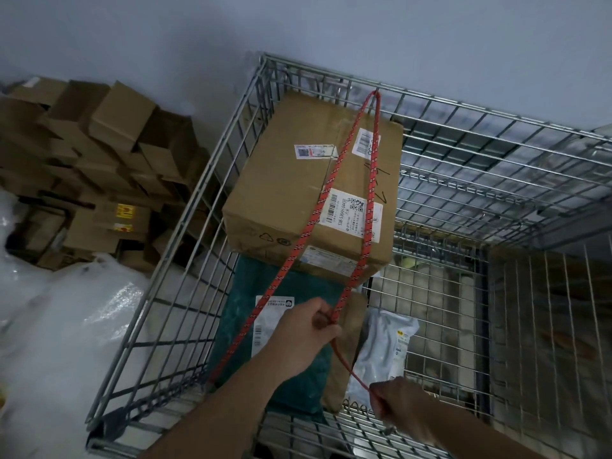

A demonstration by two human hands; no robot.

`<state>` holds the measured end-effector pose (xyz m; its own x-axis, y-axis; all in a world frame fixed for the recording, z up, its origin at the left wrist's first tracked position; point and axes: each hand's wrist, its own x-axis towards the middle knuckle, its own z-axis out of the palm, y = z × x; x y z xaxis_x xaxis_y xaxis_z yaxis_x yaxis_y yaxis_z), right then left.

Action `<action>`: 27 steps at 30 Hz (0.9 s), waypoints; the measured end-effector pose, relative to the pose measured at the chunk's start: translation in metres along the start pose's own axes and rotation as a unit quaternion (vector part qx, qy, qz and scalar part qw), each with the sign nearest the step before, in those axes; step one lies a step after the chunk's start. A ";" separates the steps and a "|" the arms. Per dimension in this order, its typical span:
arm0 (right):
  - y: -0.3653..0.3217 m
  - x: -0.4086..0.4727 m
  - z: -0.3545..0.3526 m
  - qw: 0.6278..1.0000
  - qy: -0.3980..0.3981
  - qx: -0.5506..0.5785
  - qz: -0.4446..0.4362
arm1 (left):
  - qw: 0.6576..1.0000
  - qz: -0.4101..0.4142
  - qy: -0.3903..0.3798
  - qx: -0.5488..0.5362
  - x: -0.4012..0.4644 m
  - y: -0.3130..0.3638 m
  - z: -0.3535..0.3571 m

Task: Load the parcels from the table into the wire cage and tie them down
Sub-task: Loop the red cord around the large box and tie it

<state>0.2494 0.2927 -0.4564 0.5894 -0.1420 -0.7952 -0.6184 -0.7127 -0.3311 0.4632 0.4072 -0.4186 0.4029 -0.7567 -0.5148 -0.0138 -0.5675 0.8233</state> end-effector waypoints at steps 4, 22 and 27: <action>-0.002 0.007 0.005 0.998 -0.024 0.054 0.013 | 0.999 0.020 0.016 0.040 0.006 0.000 0.008; -0.025 0.009 0.025 0.994 -0.022 0.108 0.002 | 0.976 -0.078 -0.160 0.123 0.002 -0.020 0.043; -0.022 0.012 0.025 0.989 -0.001 0.144 0.038 | 0.971 -0.077 -0.168 0.151 0.006 -0.021 0.044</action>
<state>0.2571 0.3237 -0.4719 0.5349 -0.1852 -0.8244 -0.7828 -0.4758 -0.4011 0.4252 0.3999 -0.4493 0.1014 -0.6899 -0.7168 -0.2651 -0.7132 0.6489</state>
